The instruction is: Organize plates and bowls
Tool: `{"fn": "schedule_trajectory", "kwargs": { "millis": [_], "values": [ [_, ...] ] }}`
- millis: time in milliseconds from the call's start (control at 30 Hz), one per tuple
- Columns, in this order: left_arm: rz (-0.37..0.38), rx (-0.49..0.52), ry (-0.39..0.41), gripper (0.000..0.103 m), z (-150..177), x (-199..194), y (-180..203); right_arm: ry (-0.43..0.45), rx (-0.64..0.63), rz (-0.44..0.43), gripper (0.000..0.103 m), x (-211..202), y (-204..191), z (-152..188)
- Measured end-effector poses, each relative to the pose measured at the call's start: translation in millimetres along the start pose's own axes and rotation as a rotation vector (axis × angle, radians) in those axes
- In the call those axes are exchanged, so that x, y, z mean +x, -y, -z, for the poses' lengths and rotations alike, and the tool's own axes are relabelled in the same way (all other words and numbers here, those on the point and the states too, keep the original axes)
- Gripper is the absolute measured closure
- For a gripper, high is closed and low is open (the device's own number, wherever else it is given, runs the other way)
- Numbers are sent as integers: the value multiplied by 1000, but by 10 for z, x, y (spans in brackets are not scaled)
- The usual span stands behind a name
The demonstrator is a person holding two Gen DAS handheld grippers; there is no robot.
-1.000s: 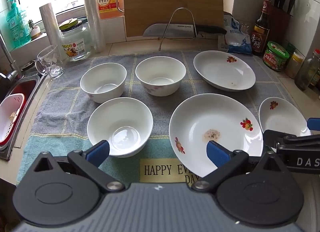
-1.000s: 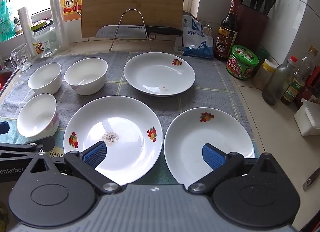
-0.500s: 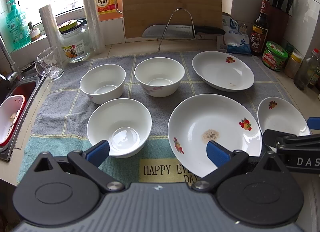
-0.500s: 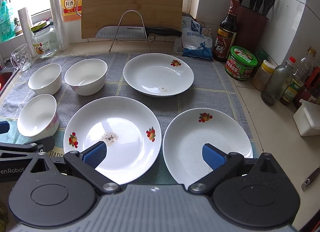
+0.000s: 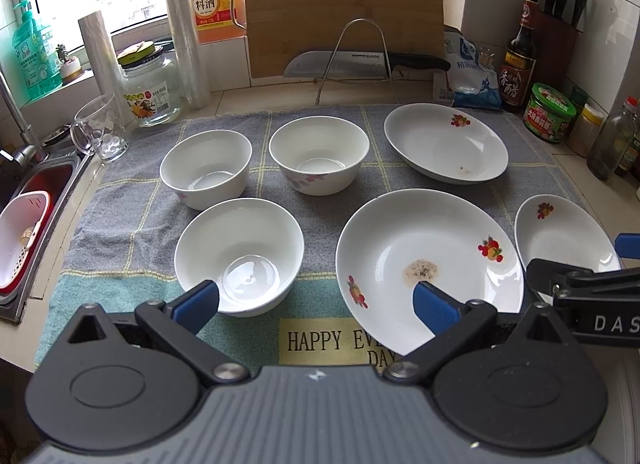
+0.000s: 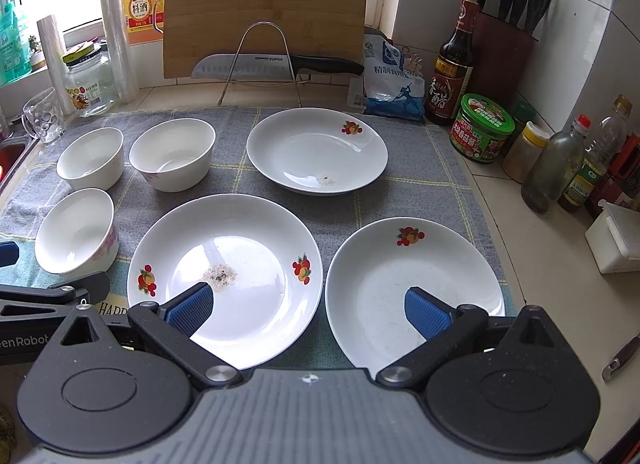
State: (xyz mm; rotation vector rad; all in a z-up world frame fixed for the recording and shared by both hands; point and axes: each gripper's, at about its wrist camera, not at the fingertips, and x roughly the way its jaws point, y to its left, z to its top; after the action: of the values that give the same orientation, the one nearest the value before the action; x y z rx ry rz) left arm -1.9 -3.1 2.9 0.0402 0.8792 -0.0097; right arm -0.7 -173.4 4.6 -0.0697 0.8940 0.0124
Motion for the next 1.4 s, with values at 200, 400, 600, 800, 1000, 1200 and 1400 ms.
{"fn": "schedule_trajectory", "kwargs": {
  "millis": [200,400,600,800,1000,1200,1400],
  "values": [
    [0,0,0,1,1,0,0,1,-1,1,0,-3,1,-2],
    [-1,1,0,1,-2,-5,3,2,-1,1,0,-4,0,-2],
    [-2,3,1,1,-14,-14,9,3,-1,1,0,-5,0,0],
    [-2,3,1,1,-24,-20,8,4,-2,2,0,0,-6,3],
    [-2,3,1,1,-18,-16,10,5,-1,-1,0,-29,19,-16],
    [-2,6,4,1,-35,-27,17,7,-1,-1,0,-49,35,-26],
    [1,8,13,1,-30,-28,22,14,-2,-5,0,-58,49,-31]
  ]
}}
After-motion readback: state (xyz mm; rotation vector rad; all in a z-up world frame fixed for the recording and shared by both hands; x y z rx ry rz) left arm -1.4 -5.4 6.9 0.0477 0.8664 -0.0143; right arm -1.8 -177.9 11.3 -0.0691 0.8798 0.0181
